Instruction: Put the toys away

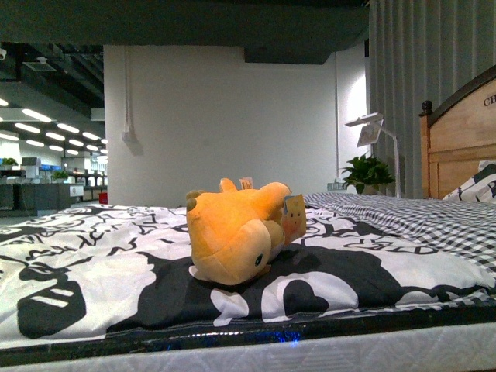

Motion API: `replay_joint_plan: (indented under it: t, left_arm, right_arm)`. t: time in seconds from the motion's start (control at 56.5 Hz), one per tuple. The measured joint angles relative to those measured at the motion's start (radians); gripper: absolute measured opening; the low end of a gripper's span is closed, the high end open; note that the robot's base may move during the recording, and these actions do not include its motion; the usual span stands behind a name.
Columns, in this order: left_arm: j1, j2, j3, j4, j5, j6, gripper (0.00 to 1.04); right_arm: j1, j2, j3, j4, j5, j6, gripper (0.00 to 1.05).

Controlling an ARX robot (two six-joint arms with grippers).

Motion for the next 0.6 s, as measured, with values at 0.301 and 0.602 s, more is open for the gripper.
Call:
replay_joint_plan:
  t: [0.301,0.602]
  left_arm:
    - [0.000,0.000,0.000,0.000,0.002,0.000,0.98]
    - [0.000,0.000,0.000,0.000,0.003,0.000,0.98]
  right_arm:
    - [0.000,0.000,0.000,0.000,0.000,0.000,0.98]
    - [0.000,0.000,0.000,0.000,0.004,0.000,0.98]
